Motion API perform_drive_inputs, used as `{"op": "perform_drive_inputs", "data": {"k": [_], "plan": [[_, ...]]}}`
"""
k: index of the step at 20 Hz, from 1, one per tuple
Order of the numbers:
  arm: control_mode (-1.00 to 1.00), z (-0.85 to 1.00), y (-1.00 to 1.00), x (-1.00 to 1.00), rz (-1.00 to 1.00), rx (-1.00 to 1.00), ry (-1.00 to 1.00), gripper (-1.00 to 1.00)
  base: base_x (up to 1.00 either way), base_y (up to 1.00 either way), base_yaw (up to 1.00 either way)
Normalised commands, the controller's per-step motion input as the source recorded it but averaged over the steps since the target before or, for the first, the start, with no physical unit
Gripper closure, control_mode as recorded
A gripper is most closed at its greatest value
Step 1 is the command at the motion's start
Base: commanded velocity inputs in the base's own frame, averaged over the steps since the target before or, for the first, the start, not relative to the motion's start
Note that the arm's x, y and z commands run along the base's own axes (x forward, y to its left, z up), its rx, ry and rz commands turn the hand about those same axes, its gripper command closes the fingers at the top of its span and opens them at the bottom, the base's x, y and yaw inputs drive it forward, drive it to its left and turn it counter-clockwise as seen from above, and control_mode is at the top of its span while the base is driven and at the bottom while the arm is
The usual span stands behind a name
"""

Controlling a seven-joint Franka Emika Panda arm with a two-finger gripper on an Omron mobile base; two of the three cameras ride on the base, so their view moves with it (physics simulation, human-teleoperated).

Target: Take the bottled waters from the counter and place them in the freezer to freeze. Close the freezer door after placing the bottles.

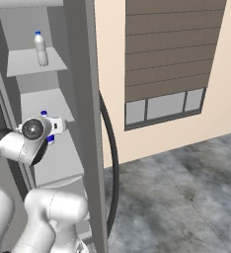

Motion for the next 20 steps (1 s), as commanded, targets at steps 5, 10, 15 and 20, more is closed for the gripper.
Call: {"op": "perform_drive_inputs", "data": {"k": [5, 10, 15, 20], "plan": [[-1.0, -0.17, 0.0, 0.54, 0.15, 0.0, 0.0, 1.0, 0.0, 0.0, 0.0], [-1.0, -0.06, 0.0, 0.41, 0.21, -0.02, -0.02, 1.0, 0.0, 0.0, 0.0], [-1.0, 0.0, 0.02, 0.08, 0.13, 0.0, -0.15, 1.0, 0.0, 0.0, 0.0], [-1.0, 0.0, 0.16, 0.0, 0.01, 0.04, -0.19, 1.0, 0.0, 0.0, 0.0]]}}
